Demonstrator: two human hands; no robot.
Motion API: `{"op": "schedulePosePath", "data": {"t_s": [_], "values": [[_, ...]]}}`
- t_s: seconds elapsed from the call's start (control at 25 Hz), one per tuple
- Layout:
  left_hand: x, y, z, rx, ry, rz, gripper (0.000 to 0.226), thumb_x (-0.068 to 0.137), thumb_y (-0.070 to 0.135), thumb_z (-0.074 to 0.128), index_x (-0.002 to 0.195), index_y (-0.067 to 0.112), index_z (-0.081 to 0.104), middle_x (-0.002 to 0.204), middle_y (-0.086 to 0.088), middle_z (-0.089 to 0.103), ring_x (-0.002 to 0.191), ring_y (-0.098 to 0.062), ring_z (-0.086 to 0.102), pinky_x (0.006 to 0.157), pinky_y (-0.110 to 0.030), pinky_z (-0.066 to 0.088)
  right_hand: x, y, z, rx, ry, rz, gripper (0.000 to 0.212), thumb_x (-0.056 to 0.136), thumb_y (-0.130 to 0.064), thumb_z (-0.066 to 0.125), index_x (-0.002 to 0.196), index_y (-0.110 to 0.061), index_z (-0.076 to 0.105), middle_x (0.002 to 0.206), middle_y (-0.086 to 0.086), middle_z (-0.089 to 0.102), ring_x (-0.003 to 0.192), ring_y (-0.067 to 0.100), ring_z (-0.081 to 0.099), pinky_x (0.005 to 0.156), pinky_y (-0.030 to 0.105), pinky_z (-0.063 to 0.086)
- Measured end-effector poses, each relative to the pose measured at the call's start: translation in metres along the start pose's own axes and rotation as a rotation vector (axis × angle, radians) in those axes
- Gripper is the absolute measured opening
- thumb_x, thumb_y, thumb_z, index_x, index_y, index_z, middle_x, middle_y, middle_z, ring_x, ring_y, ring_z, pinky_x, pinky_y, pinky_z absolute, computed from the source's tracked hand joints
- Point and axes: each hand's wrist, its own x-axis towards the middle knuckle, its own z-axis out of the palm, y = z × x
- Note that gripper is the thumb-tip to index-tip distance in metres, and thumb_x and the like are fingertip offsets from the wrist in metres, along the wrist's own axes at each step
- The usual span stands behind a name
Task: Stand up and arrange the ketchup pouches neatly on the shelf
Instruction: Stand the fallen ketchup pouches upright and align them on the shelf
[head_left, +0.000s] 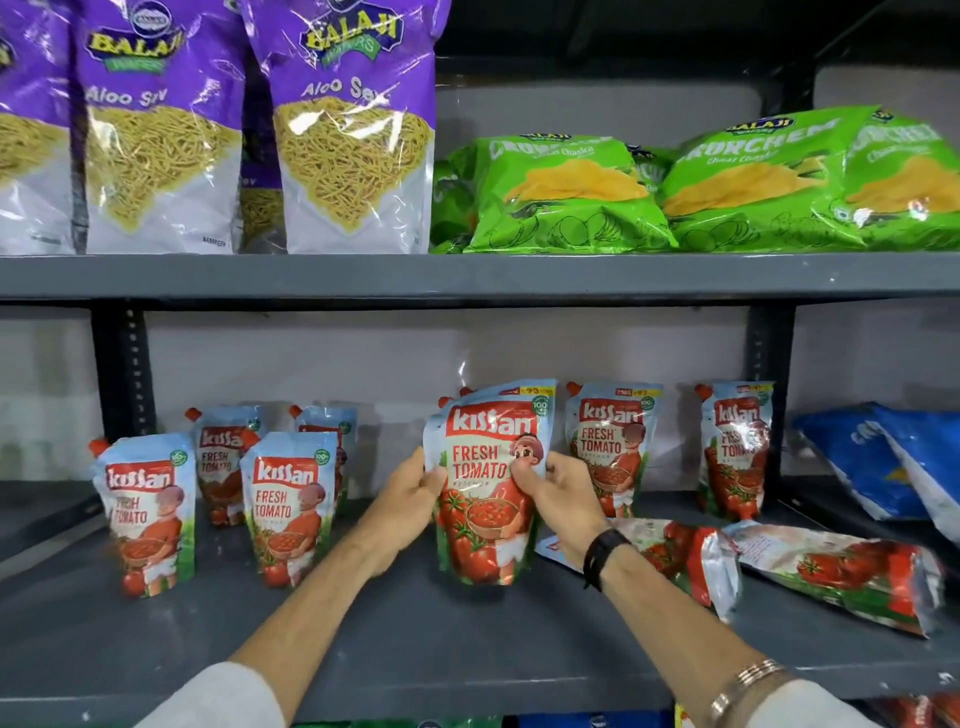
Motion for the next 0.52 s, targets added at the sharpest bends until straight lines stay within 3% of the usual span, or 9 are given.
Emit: {"op": "schedulePosePath", "data": {"t_s": [0.08, 0.16, 0.36, 0.52], "values": [[0.004, 0.008, 0.009, -0.125, -0.028, -0.023, 0.026, 0.107, 0.036, 0.039, 0.125, 0.041, 0.057, 0.117, 0.010, 0.075, 0.109, -0.008, 0.069, 0.082, -0.036, 0.058, 0.004, -0.002, -0.007, -0.096, 0.044, -0.008, 0.021, 0.097, -0.014, 0.064, 0.111, 0.001, 0.071, 0.114, 0.016, 0.076, 0.101, 0.028, 0.075, 0.093, 0.051, 0.060], [0.014, 0.017, 0.017, -0.238, 0.042, -0.015, 0.027, 0.107, 0.039, 0.041, 0.124, 0.035, 0.061, 0.113, 0.003, 0.079, 0.102, -0.013, 0.074, 0.078, -0.038, 0.058, 0.004, 0.000, -0.014, -0.145, 0.061, -0.004, 0.021, 0.097, -0.014, 0.065, 0.108, 0.001, 0.072, 0.113, 0.015, 0.077, 0.101, 0.028, 0.075, 0.094, 0.052, 0.059], [0.032, 0.024, 0.028, -0.303, 0.244, 0.015, 0.020, 0.104, 0.019, 0.052, 0.108, 0.029, 0.068, 0.100, 0.002, 0.079, 0.074, -0.007, 0.078, 0.064, -0.032, 0.059, 0.008, 0.003, -0.029, -0.200, 0.041, -0.011, 0.022, 0.094, -0.015, 0.068, 0.103, 0.005, 0.072, 0.105, 0.013, 0.079, 0.096, 0.026, 0.077, 0.090, 0.049, 0.061], [0.043, 0.033, 0.026, -0.336, 0.313, 0.054, 0.028, 0.100, 0.006, 0.055, 0.098, 0.030, 0.071, 0.090, 0.006, 0.079, 0.068, -0.005, 0.076, 0.061, -0.029, 0.059, 0.013, 0.001, -0.036, -0.140, 0.013, 0.009, 0.009, 0.093, -0.014, 0.069, 0.094, -0.007, 0.073, 0.103, 0.009, 0.080, 0.093, 0.021, 0.077, 0.080, 0.038, 0.062]]}}
